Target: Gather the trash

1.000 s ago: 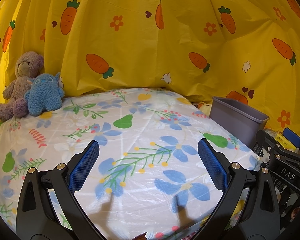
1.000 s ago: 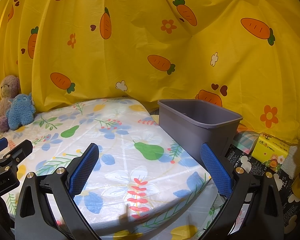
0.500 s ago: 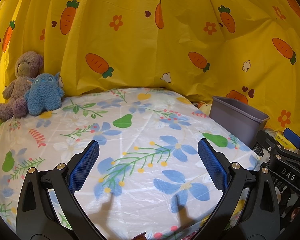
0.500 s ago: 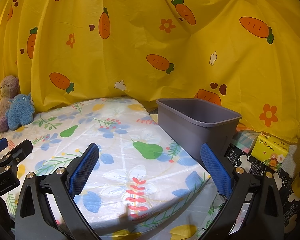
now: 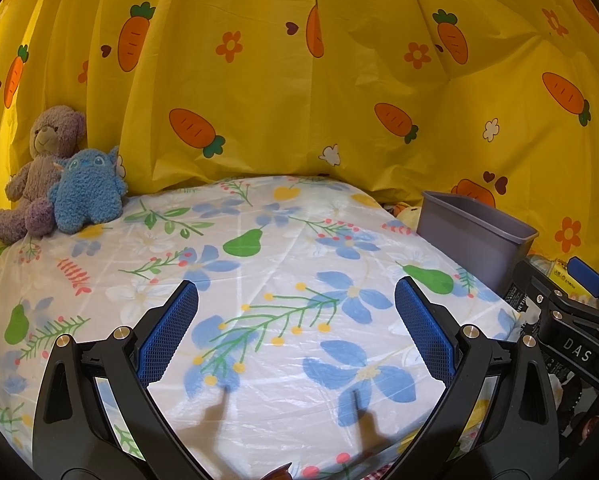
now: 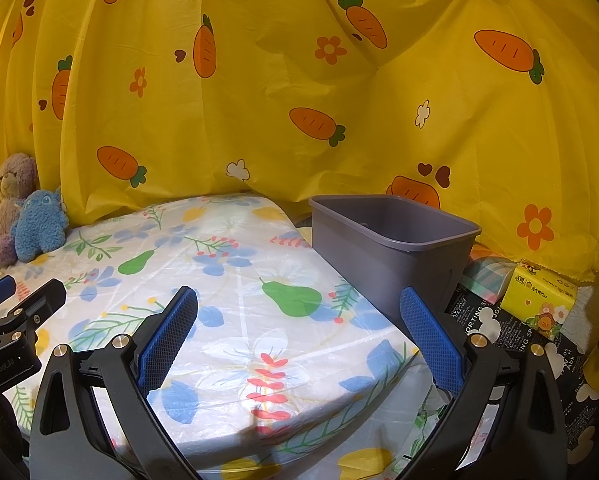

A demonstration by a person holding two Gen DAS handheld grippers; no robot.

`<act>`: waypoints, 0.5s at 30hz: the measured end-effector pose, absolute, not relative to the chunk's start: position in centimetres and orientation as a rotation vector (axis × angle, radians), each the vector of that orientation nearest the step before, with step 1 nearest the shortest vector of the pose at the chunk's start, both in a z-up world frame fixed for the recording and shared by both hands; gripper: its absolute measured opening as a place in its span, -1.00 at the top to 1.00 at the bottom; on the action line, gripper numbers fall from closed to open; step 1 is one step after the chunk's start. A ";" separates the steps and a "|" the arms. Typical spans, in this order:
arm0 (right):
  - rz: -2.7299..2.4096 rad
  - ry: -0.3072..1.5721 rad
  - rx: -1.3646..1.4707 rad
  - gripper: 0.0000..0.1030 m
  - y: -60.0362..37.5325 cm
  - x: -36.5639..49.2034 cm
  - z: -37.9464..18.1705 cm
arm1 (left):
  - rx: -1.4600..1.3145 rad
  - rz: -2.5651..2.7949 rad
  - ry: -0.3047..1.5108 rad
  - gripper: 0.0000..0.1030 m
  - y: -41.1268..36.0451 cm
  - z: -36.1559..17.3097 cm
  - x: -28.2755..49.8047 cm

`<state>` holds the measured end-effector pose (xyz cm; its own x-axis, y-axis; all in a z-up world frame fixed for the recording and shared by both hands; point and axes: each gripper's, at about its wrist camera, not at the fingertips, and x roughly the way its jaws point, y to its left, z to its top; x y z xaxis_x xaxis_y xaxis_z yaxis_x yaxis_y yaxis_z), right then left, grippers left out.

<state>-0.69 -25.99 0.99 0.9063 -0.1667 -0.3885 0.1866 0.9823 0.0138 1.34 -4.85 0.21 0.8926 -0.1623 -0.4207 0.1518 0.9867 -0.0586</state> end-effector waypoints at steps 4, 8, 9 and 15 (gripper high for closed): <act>-0.180 0.397 0.050 -0.89 -26.1 -0.7 1.0 | -0.022 -0.163 0.439 -0.89 -4.9 0.2 1.4; -0.181 0.398 0.052 -0.89 -26.3 -0.7 0.9 | -0.020 -0.162 0.440 -0.89 -5.1 0.2 1.3; -0.181 0.398 0.052 -0.89 -26.3 -0.7 0.9 | -0.020 -0.162 0.439 -0.89 -5.1 0.2 1.3; -0.181 0.400 0.053 -0.89 -26.4 -0.7 0.9 | -0.005 -0.169 0.436 -0.89 -5.6 0.2 1.3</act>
